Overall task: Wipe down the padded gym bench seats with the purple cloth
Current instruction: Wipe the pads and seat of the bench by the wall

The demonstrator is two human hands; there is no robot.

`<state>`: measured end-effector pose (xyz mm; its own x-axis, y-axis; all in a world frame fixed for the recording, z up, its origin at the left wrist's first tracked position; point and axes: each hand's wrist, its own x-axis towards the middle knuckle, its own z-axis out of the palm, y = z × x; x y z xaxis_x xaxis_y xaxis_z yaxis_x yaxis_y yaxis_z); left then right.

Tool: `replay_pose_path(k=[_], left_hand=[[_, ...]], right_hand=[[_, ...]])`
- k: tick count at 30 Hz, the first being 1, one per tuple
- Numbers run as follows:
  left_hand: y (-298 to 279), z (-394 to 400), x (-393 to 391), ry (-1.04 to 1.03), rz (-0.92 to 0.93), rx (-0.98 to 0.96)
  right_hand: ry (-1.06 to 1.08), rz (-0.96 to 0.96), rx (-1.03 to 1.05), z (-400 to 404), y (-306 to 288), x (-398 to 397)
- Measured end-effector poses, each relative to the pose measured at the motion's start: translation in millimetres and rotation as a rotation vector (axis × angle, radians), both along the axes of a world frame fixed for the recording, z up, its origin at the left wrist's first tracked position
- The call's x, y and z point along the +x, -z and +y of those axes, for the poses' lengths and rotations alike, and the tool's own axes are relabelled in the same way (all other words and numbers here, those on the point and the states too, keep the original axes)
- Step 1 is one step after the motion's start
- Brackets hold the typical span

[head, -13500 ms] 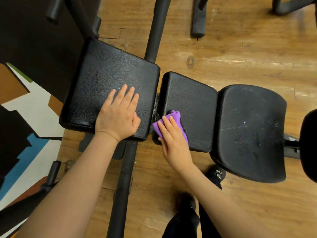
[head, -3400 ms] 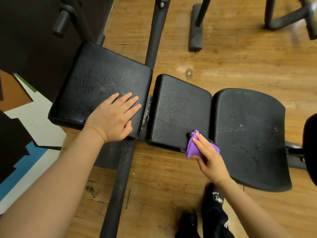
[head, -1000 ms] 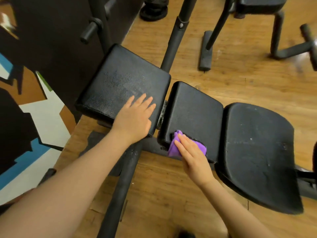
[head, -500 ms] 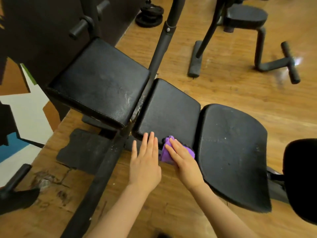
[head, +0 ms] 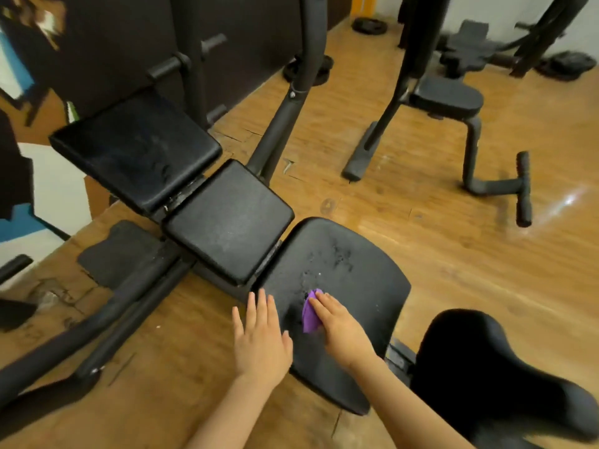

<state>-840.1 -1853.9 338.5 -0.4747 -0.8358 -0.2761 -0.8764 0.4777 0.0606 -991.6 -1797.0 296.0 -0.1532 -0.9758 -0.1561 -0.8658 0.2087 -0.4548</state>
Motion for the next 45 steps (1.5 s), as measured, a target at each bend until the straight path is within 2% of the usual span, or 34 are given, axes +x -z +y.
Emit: replay_pose_path(k=[4,9,12,16,18,20,23,29,34,37,39,43,45], left_hand=[[1.3,79.8,-50.9,-0.092,0.011,0.123],[9.6,113.8,-75.8,-0.164,-0.014,0.144],[22.3,111.9,-67.5,-0.271,0.102,0.125],[58.1,97.3,-45.7,-0.325,0.106,0.102],[58.2,84.7,-42.5,-0.354,0.095,0.071],[53.5,73.1,-40.7,-0.41,0.087,0.148],[67.6,62.1,-44.3,-0.459,0.044,0.158],[95.0,64.2,-63.2,-0.623,0.026,0.338],[111.2,63.6,-87.7,-0.71,-0.026,0.343],[117.3,65.7,-94.1,-0.702,-0.135,0.3],[121.8,66.5,-96.7,-0.69,-0.195,0.278],[123.4,64.2,-102.4,-0.723,-0.213,0.275],[123.4,63.1,-104.5,-0.729,-0.226,0.267]], right_hand=[[-0.089,0.036,0.11,55.9,-23.6,-43.2],[-0.151,0.038,0.141,64.1,-27.2,-65.4],[-0.219,0.023,0.13,48.5,-19.0,-57.9],[-0.324,0.06,0.139,12.2,-9.8,-48.7],[-0.373,0.089,0.126,-12.9,-6.2,-44.2],[-0.419,0.12,0.092,-37.3,-4.7,-37.2],[-0.538,0.173,0.052,-67.3,-6.6,-22.9],[-0.916,0.313,0.02,-111.7,10.4,4.8],[-1.077,0.394,0.032,-131.1,35.5,7.6],[-1.071,0.383,-0.006,-143.9,45.5,-22.2],[-0.991,0.378,-0.011,-156.9,46.3,-57.6],[-0.847,0.438,0.029,-178.8,40.6,-134.5],[-0.787,0.4,0.023,-183.1,42.1,-157.7]])
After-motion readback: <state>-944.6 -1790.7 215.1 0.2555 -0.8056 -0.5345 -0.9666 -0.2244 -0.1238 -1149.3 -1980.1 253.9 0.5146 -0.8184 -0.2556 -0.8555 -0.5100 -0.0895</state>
